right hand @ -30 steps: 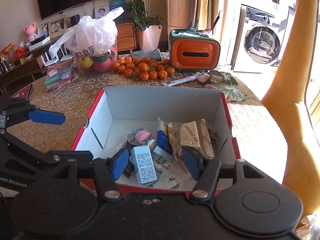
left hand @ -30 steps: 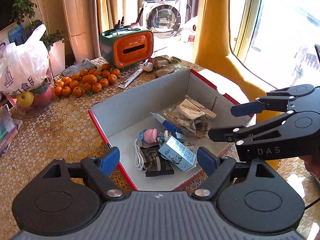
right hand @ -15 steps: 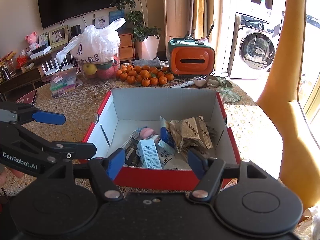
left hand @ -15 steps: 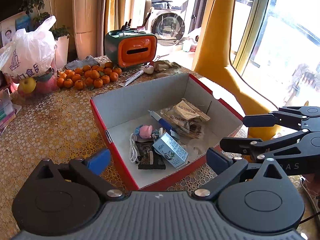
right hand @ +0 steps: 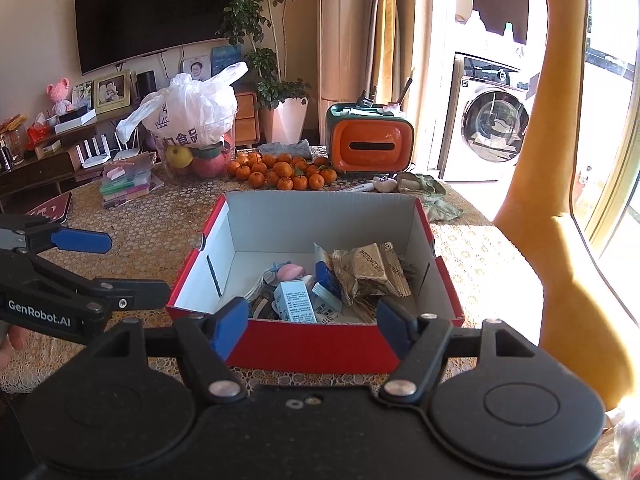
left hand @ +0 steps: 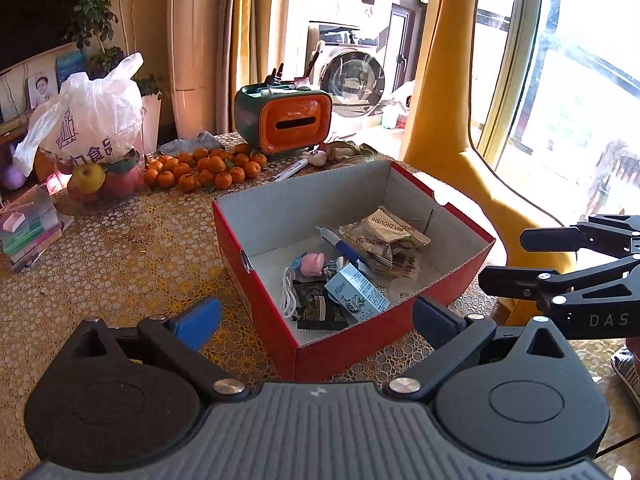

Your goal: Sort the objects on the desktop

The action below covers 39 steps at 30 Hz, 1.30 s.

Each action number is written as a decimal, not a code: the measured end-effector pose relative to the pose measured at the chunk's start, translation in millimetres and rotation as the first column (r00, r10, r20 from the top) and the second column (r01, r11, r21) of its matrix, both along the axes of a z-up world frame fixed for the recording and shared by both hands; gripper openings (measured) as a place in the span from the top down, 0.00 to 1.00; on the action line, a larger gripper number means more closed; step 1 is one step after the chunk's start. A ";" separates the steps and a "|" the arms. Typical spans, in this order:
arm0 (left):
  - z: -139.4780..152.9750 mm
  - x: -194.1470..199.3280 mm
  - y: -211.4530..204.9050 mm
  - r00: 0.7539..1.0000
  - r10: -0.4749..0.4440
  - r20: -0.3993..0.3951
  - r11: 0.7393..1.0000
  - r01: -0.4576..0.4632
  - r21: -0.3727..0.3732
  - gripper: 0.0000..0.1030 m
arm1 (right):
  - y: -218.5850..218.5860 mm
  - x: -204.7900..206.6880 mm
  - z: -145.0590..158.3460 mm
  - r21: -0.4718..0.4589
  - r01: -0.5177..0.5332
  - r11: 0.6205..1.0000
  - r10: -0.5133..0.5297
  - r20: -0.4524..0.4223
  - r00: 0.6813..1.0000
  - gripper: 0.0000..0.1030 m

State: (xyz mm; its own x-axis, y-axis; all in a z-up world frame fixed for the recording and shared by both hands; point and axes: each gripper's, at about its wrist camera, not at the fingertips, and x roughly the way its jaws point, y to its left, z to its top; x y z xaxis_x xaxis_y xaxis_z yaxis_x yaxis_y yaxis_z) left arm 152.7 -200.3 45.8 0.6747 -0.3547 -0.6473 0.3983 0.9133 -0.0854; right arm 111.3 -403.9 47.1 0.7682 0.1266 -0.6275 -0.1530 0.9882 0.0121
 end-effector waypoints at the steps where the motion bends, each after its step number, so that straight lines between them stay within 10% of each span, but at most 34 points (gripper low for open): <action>1: 0.6 -2.3 0.6 1.000 0.004 -0.001 1.000 -0.004 -0.006 0.00 | 0.8 -2.6 0.1 0.001 0.000 1.000 0.000 0.004 1.000 0.31; 39: 10.5 -54.2 9.5 1.000 -0.008 0.022 1.000 0.008 -0.024 0.00 | 25.1 -49.4 6.1 -0.055 0.035 0.998 -0.035 0.007 0.999 0.31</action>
State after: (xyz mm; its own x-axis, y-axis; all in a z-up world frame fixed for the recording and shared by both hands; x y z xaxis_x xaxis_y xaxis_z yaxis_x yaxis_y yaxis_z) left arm 98.6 -190.8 56.3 0.6857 -0.3756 -0.6235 0.4074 0.9079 -0.0988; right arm 61.9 -378.9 53.2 0.7753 0.0654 -0.6281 -0.1184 0.9920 -0.0429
